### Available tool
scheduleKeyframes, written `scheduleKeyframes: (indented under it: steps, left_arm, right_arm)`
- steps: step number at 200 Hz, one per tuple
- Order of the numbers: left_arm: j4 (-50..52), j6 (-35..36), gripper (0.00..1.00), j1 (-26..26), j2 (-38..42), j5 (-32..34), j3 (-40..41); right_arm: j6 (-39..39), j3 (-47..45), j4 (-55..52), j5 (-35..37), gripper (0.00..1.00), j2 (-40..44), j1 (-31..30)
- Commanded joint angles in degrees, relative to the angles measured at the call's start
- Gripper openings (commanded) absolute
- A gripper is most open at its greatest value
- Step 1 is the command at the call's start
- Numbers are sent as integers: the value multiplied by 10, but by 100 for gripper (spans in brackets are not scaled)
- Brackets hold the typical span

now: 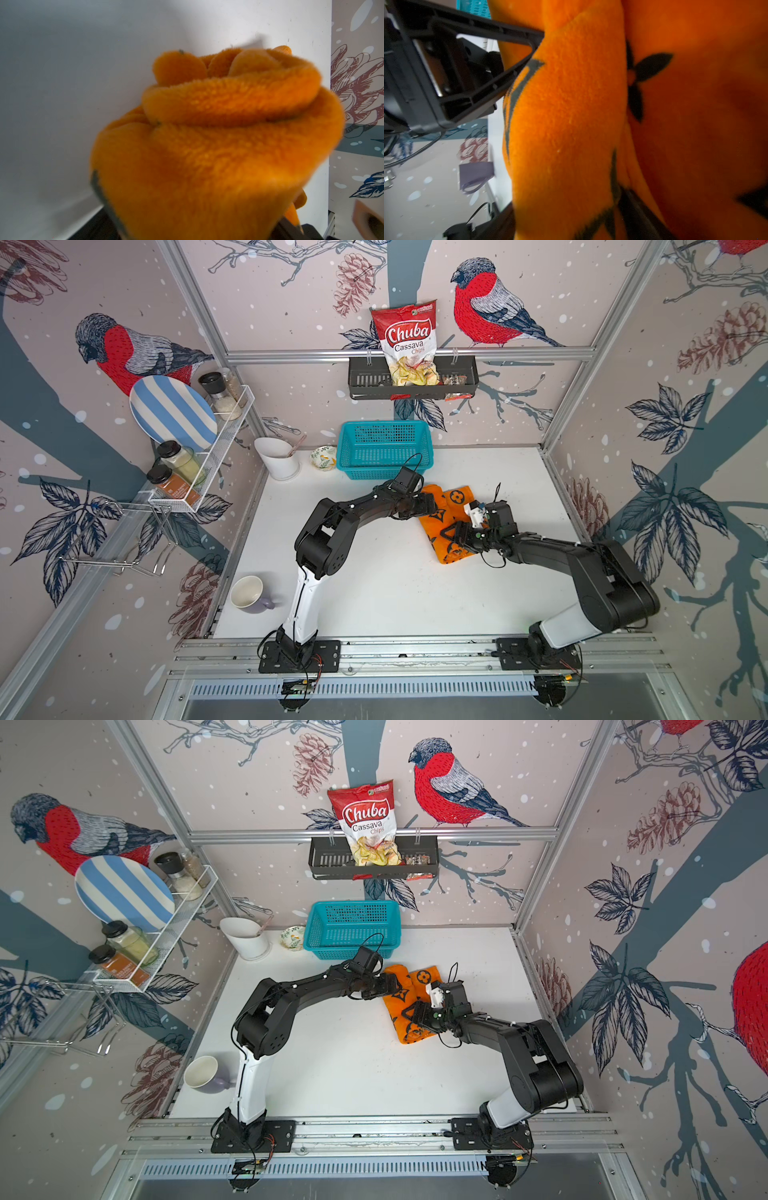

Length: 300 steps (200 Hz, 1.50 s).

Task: Roll up the pillowcase
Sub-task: Roll the pillowcase at the center of the board.

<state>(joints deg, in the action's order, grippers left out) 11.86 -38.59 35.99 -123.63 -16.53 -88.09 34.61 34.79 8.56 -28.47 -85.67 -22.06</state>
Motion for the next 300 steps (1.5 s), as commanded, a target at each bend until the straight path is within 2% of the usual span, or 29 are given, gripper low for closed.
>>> scheduleKeyframes:
  steps: [1, 27, 43, 64, 88, 121, 138, 154, 162, 171, 175, 204, 227, 251, 279, 300]
  left_arm:
    - [29, 4, 86, 5, -6, 3, 1]
    - [27, 4, 86, 5, -7, 1, 2]
    - [26, 4, 86, 5, -7, -2, 1]
    - [28, 5, 86, 6, -8, -1, -1]
    - [29, 5, 86, 5, -8, -1, -3]
    - [32, 7, 86, 5, -7, -1, -2]
    - [31, 7, 86, 5, -5, 0, 1]
    - [31, 8, 86, 5, -3, 2, 3]
    - [31, 7, 86, 5, -3, 2, 3]
    - [31, 8, 86, 5, -1, 3, 4]
    - [32, 9, 86, 5, -1, 3, 5]
    - [50, 18, 87, 1, 17, 7, -2]
    - [70, 34, 90, -8, 56, 28, 2]
    - [74, 44, 93, -25, 99, 35, 18]
    - [74, 48, 93, -39, 130, 35, 42]
    - [67, 48, 93, -40, 134, 34, 55]
  right_arm:
    - [-38, 13, -120, 181, 100, 48, -34]
    - [-40, 35, -191, 410, 100, 108, -116]
    - [-55, 52, -209, 522, 100, 127, -183]
    - [-97, 69, -197, 581, 100, 121, -259]
    - [-134, 93, -194, 621, 100, 68, -326]
    - [-152, 114, -197, 656, 100, -23, -373]
    - [-141, 120, -203, 656, 100, -60, -375]
    - [-128, 126, -213, 650, 88, -87, -371]
    - [-125, 128, -217, 647, 71, -97, -369]
    - [-119, 131, -222, 646, 43, -107, -370]
    - [-116, 132, -225, 646, 35, -111, -370]
    - [-99, 142, -228, 628, 0, -117, -382]
    - [-77, 152, -215, 570, 0, -103, -396]
    - [-46, 138, -161, 470, 0, -66, -386]
    - [-12, 85, -91, 360, 0, -13, -328]
    - [20, 28, -43, 268, 0, 31, -255]
